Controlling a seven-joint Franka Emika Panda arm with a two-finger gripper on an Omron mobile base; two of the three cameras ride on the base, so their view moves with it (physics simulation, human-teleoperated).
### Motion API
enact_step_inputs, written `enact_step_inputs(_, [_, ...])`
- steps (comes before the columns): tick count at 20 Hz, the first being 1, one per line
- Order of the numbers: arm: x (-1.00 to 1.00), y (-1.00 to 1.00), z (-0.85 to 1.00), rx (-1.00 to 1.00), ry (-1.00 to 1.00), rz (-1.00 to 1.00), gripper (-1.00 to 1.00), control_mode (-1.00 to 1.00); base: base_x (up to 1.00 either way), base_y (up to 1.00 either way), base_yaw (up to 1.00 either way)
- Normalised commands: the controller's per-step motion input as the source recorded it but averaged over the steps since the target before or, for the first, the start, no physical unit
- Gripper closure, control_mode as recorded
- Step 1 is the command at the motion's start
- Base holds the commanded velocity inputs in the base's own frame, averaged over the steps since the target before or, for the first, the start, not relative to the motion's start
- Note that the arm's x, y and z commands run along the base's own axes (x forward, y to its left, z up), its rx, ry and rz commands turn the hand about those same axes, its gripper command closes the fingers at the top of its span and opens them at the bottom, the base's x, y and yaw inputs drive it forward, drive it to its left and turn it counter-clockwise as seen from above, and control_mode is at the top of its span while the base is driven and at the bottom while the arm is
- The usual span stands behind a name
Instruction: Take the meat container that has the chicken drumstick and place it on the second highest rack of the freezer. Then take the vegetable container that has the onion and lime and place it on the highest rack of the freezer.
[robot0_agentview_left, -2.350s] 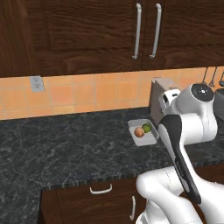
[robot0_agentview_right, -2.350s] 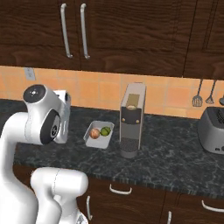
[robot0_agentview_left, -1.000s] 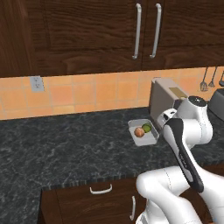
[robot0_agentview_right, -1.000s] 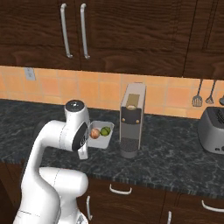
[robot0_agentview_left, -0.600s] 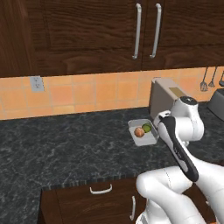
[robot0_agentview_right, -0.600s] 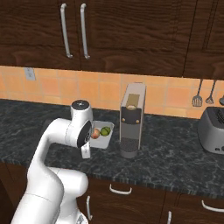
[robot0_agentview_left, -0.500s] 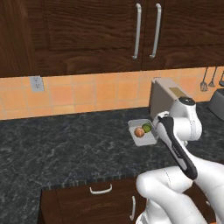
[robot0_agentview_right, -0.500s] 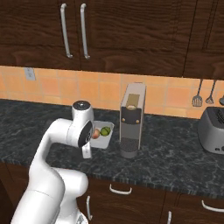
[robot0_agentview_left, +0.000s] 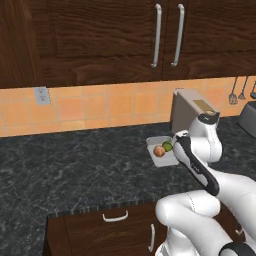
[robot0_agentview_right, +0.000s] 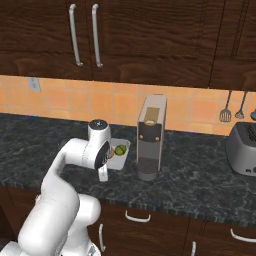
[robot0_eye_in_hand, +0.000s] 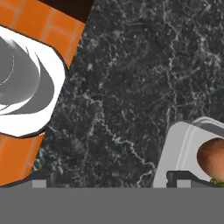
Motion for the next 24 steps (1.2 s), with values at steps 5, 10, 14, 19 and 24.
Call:
enact_step_inputs(5, [0.38, -0.07, -0.13, 0.00, 0.00, 0.00, -1.00, -1.00, 0.00, 0.00, 0.00])
enact_step_inputs(10, [0.45, -0.03, -0.19, 0.00, 0.00, 0.00, -1.00, -1.00, 0.00, 0.00, 0.00])
enact_step_inputs(14, [0.41, 0.00, -0.35, 0.00, 0.00, 0.00, -1.00, -1.00, 0.00, 0.00, 0.00])
enact_step_inputs(19, [0.39, 0.00, -0.32, 0.00, 0.00, 0.00, -1.00, -1.00, 0.00, 0.00, 0.00])
enact_step_inputs(24, [0.34, -0.02, -0.26, 0.00, 0.00, 0.00, -1.00, -1.00, 0.00, 0.00, 0.00])
